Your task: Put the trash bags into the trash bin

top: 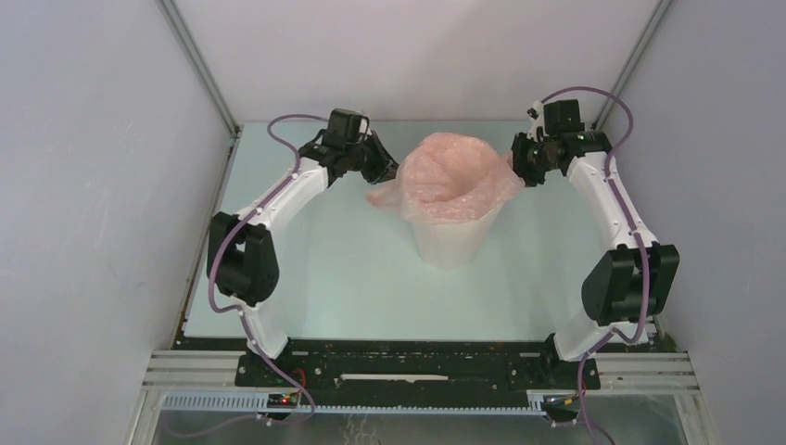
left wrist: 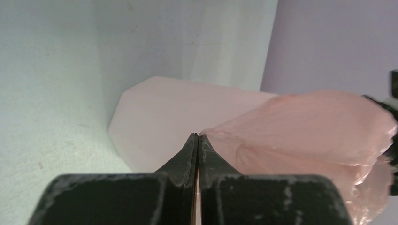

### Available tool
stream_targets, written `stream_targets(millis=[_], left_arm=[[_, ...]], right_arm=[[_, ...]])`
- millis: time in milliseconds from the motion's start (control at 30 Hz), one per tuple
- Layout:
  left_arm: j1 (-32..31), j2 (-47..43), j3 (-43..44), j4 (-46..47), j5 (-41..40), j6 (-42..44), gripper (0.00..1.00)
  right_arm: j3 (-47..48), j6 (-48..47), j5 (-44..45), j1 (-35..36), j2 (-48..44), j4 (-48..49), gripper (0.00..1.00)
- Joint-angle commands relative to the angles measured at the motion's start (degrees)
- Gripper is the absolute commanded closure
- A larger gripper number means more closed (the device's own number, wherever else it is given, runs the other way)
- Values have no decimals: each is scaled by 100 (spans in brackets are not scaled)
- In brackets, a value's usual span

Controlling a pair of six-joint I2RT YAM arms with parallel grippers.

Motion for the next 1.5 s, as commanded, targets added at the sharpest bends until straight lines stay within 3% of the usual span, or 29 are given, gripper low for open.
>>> stream_targets(millis=[0, 133, 233, 367, 500, 700, 900, 1000, 1067, 1167, 1233, 1333, 1467], left_arm=[[42, -688, -123, -449, 53, 684, 95], [66, -979, 244, -1332, -395, 1405, 84], [119, -1157, 450, -1705, -490, 1618, 58], [239, -1404, 494, -1813, -518, 1601, 33], [422, -1622, 438, -2023, -739, 1636, 20], [635, -2046, -526, -1660, -102, 1250, 16], [609, -2836, -2585, 608, 883, -422, 9], [561, -2978, -3194, 1150, 1060, -952, 6], [505, -3007, -3410, 1359, 1060, -1152, 5], [381, -2922, -3521, 1693, 1084, -1408, 5], [260, -2754, -3484, 1824, 1136, -1494, 7], [54, -2489, -3386, 1831, 1144, -1462, 16], [-24, -2464, -3441, 1819, 968, -1410, 39]], right_arm=[[126, -109, 191, -36, -524, -11, 60], [647, -134, 768, -36, -721, -617, 42], [1025, -78, 1248, -46, -982, -975, 24], [1378, 11, 1354, -80, -1295, -1269, 18], [1732, 94, 1193, -63, -1484, -1541, 15], [2068, 137, 567, 114, -1576, -1467, 14], [1349, 536, 405, 570, -1604, -984, 14], [984, 476, 498, 655, -1652, -863, 18], [896, 459, 466, 658, -1645, -895, 26], [740, 447, 338, 658, -1738, -927, 46], [632, 481, 318, 658, -1904, -988, 56], [431, 488, 305, 650, -2267, -1052, 62], [33, 607, 205, 610, -2809, -983, 72]])
